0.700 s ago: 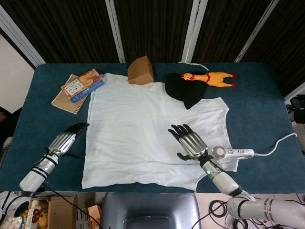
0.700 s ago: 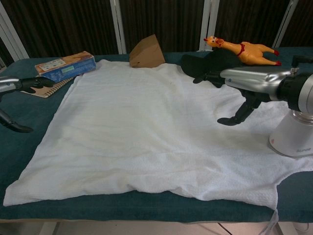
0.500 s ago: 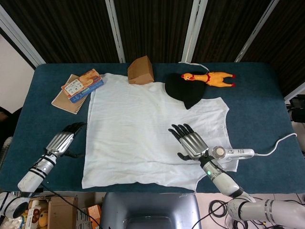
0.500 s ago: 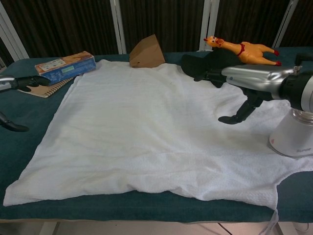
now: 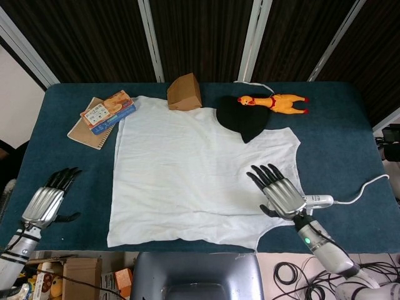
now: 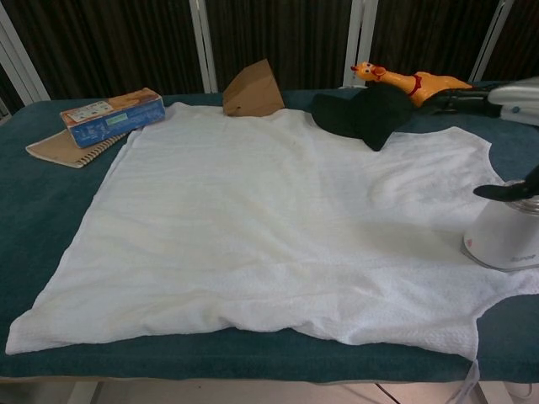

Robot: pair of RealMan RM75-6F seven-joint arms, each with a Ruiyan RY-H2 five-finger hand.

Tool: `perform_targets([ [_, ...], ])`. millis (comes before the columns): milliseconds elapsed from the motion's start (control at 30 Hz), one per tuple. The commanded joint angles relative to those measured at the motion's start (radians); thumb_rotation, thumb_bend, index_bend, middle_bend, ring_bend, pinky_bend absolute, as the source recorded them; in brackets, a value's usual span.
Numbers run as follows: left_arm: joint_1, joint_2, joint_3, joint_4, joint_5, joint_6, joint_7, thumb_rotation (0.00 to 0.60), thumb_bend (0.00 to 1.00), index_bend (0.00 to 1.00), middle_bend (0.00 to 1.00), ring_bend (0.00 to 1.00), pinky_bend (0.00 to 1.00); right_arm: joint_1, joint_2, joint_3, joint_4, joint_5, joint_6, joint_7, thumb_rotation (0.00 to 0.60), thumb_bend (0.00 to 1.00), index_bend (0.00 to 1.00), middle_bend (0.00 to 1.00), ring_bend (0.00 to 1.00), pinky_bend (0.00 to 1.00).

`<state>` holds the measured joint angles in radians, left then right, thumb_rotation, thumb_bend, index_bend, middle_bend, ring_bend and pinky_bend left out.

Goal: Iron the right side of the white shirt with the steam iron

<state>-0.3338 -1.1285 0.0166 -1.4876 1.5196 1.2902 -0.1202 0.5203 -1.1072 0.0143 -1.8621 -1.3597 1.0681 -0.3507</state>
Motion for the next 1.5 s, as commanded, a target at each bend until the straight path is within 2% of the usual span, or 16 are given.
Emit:
perform_targets([
  [33, 0.092, 0.028, 0.049, -0.036, 0.031, 0.101, 0.081, 0.600, 0.06, 0.07, 0.05, 0.00, 0.10, -0.075, 0.119, -0.079, 0.009, -0.061, 0.026, 0.130, 0.600, 0.25, 0.00, 0.00, 0.00, 0.00],
  [200, 0.128, 0.002, 0.068, 0.002, 0.054, 0.128, 0.075, 0.600, 0.06, 0.07, 0.05, 0.00, 0.10, -0.078, 0.161, -0.096, 0.090, -0.045, -0.052, 0.284, 0.600, 0.25, 0.00, 0.02, 0.00, 0.00],
  [333, 0.124, -0.021, 0.060, 0.029, 0.042, 0.102, 0.063, 0.600, 0.06, 0.07, 0.06, 0.00, 0.10, -0.062, 0.146, -0.089, 0.160, -0.033, -0.113, 0.348, 0.600, 0.25, 0.01, 0.07, 0.00, 0.01],
  [600, 0.101, -0.039, 0.056, 0.035, 0.035, 0.033, 0.078, 0.600, 0.06, 0.07, 0.06, 0.00, 0.10, -0.026, 0.092, -0.063, 0.273, -0.004, -0.220, 0.460, 0.600, 0.25, 0.13, 0.14, 0.09, 0.10],
  [667, 0.098, -0.040, 0.054, 0.033, 0.031, 0.025, 0.083, 0.600, 0.06, 0.07, 0.06, 0.00, 0.10, -0.022, 0.086, -0.061, 0.288, -0.003, -0.234, 0.477, 0.600, 0.25, 0.16, 0.17, 0.12, 0.16],
  [867, 0.095, -0.041, 0.049, 0.029, 0.027, 0.016, 0.091, 0.600, 0.06, 0.07, 0.06, 0.00, 0.10, -0.018, 0.080, -0.060, 0.305, -0.012, -0.249, 0.488, 0.600, 0.28, 0.20, 0.20, 0.16, 0.20],
  [1133, 0.093, -0.041, 0.047, 0.027, 0.016, -0.008, 0.091, 0.600, 0.06, 0.07, 0.06, 0.00, 0.10, -0.002, 0.091, -0.060, 0.298, -0.019, -0.301, 0.535, 0.600, 0.37, 0.36, 0.31, 0.29, 0.33],
  [1500, 0.095, -0.037, 0.047, 0.027, 0.020, -0.013, 0.087, 0.600, 0.06, 0.07, 0.06, 0.00, 0.10, -0.001, 0.089, -0.057, 0.302, 0.005, -0.321, 0.508, 0.600, 0.37, 0.37, 0.31, 0.30, 0.37],
])
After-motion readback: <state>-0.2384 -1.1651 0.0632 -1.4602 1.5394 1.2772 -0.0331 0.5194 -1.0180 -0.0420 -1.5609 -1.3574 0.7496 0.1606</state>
